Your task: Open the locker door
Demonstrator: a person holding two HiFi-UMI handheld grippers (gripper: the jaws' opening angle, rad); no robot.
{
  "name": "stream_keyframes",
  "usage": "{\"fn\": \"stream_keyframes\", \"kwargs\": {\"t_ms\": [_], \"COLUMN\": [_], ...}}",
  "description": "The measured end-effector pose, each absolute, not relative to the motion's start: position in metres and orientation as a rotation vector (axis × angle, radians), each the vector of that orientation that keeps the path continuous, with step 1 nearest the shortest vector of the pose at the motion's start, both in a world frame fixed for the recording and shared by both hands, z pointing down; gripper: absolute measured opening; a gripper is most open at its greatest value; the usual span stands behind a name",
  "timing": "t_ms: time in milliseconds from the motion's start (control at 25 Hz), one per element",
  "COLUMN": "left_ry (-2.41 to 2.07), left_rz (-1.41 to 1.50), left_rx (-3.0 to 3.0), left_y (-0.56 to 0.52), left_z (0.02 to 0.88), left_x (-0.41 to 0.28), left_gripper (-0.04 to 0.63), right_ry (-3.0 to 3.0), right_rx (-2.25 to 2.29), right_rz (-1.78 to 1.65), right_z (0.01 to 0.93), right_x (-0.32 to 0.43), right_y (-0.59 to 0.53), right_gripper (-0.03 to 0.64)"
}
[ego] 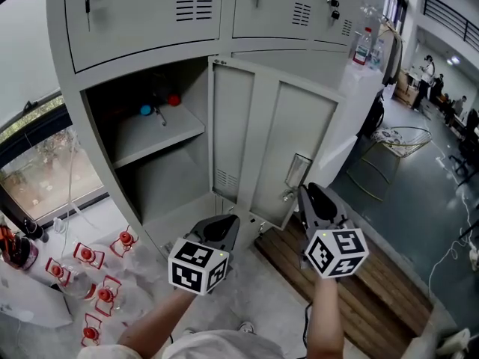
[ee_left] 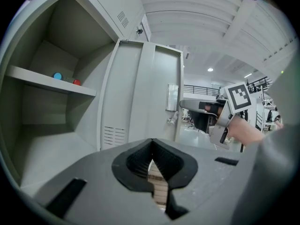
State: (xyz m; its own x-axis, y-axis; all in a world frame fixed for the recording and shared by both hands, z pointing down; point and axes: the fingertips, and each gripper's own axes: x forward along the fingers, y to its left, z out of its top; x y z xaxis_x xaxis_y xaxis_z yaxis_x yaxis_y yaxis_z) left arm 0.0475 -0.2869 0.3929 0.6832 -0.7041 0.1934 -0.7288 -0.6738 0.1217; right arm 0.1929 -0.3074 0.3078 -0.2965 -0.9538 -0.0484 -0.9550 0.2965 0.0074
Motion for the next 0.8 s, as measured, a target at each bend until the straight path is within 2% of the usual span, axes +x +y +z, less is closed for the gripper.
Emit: {"fn": "stream_keyframes", "kwargs": {"t_ms": [400,800], "left_ry": [-1.167,-1.257], "left_rz": [0.185,0.151], "left_rx": [2.683,2.625], "left_y": [-0.278,-0.275], "left_z": [0.399,0.401], "left_x": [0.035,0.002], "left_gripper": [0.006,0.006], "right_ry": [2.484,2.53], "right_rx": [-1.902,-1.774], "right_rz": [0.092,-0.05], "right_z": [0.313,0.344], "right_x": [0.179,0.125], "right_y": [-0.288,-0.277], "right_gripper": [0.051,0.032]}}
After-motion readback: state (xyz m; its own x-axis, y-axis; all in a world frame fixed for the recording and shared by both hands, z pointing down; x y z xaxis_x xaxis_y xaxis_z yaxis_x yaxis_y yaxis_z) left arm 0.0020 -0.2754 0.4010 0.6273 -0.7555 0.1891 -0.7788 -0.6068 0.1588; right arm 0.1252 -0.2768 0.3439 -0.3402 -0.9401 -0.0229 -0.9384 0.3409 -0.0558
